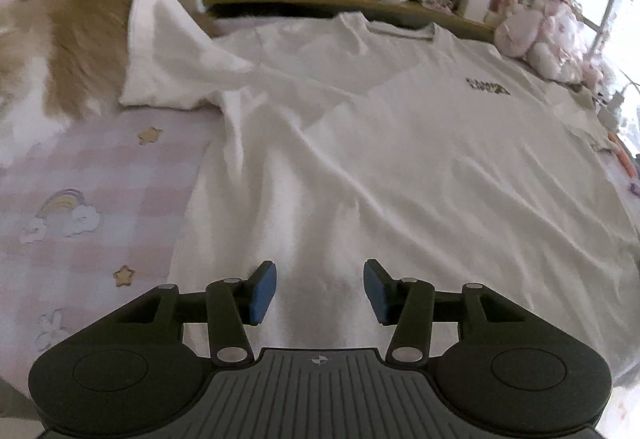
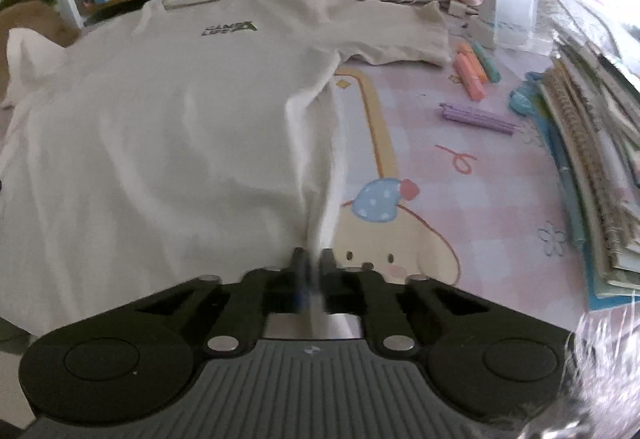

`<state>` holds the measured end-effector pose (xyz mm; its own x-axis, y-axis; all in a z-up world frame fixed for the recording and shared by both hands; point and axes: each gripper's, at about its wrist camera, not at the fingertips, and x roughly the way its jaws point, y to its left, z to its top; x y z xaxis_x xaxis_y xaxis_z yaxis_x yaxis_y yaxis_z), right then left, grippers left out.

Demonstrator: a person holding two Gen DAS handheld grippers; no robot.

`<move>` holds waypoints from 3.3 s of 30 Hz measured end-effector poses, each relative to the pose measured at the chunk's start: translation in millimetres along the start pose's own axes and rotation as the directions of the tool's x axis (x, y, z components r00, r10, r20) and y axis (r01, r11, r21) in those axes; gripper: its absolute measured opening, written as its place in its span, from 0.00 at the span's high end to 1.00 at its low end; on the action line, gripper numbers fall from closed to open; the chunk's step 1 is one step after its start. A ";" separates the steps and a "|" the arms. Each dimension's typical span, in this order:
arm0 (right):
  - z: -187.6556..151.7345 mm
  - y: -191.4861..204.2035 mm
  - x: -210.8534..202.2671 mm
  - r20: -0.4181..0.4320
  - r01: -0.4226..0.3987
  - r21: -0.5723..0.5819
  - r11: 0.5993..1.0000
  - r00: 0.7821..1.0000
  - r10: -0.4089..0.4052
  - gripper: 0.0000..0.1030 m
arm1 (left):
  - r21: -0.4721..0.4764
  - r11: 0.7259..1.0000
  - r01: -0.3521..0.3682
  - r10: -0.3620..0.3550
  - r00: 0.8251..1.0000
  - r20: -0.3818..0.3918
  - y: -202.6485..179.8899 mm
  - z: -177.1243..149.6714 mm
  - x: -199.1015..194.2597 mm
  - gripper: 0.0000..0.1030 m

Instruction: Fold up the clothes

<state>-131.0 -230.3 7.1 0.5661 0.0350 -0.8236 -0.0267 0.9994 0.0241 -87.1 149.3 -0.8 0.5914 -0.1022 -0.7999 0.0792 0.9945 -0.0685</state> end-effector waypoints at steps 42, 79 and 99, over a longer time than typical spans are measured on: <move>17.1 87.6 -22.9 0.121 0.166 0.165 0.972 0.975 -0.187 0.19 | 0.367 0.926 0.082 -0.107 0.993 0.048 -21.2 5.2 5.5 0.13; 126.3 -104.8 91.0 0.100 -0.095 0.285 0.954 0.993 0.069 0.23 | 0.016 0.996 -0.088 0.088 0.996 -0.024 -104.0 35.1 50.0 0.10; 185.2 -171.3 138.8 0.025 -0.075 0.631 0.772 0.997 0.077 0.74 | -0.001 0.992 -0.126 0.126 0.990 -0.067 -110.3 24.8 52.0 0.09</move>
<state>104.7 -395.1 -6.4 0.5826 0.1120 -0.8050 0.4570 0.7739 0.4384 -45.2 33.7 -20.0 0.5416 0.0254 -0.8403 0.0029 0.9995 0.0321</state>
